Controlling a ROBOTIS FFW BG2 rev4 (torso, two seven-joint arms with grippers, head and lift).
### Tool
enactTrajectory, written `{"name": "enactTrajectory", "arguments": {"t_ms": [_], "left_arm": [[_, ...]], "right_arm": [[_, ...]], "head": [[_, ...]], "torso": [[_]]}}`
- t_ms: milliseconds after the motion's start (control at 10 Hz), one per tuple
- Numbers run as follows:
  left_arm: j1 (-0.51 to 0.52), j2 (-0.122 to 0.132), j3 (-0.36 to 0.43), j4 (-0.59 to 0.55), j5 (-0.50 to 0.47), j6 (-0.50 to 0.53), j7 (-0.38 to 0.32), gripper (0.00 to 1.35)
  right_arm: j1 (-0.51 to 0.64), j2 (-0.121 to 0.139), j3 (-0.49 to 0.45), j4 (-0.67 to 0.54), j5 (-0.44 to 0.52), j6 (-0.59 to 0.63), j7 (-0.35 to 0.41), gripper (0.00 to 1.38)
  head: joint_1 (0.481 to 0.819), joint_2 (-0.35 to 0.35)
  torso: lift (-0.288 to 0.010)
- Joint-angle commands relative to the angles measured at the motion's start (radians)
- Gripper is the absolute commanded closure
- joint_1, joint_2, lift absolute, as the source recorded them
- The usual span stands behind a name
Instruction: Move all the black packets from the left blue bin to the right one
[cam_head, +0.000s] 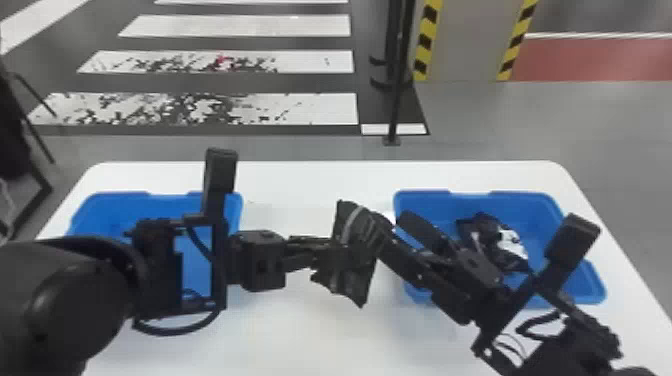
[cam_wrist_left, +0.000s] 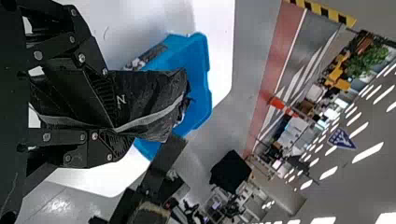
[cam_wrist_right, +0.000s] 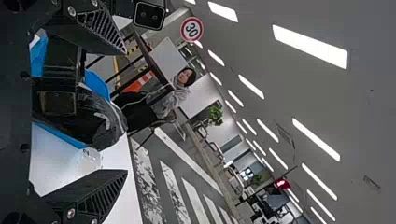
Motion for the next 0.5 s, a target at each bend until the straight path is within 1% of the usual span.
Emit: {"name": "enactTrajectory", "arguments": {"t_ms": [0,100,200,300,400], "left_arm": [[-0.011,0.002,-0.048,0.000,0.041,0.001,-0.001,1.21],[-0.013,0.002,-0.068,0.000,0.053,-0.001,-0.003,1.21],[-0.018,0.002,-0.078,0.000,0.055,-0.001,-0.003,1.21],[-0.020,0.002,-0.080,0.000,0.061,-0.001,-0.003,1.21],[-0.020,0.002,-0.080,0.000,0.063,0.001,-0.003,1.21]], "right_arm": [[-0.026,-0.004,0.011,0.026,-0.013,0.006,0.000,0.13],[-0.031,-0.005,0.011,0.028,-0.023,0.018,0.000,0.13],[-0.036,-0.007,0.011,0.026,-0.025,0.028,0.001,0.26],[-0.041,-0.007,0.013,0.038,-0.051,0.026,0.001,0.72],[-0.041,-0.005,0.013,0.053,-0.065,0.006,0.001,1.11]], "head": [[0.695,-0.002],[0.695,-0.024],[0.695,-0.042],[0.695,-0.053],[0.695,-0.058]], "torso": [[-0.154],[-0.154],[-0.154],[-0.154],[-0.154]]}}
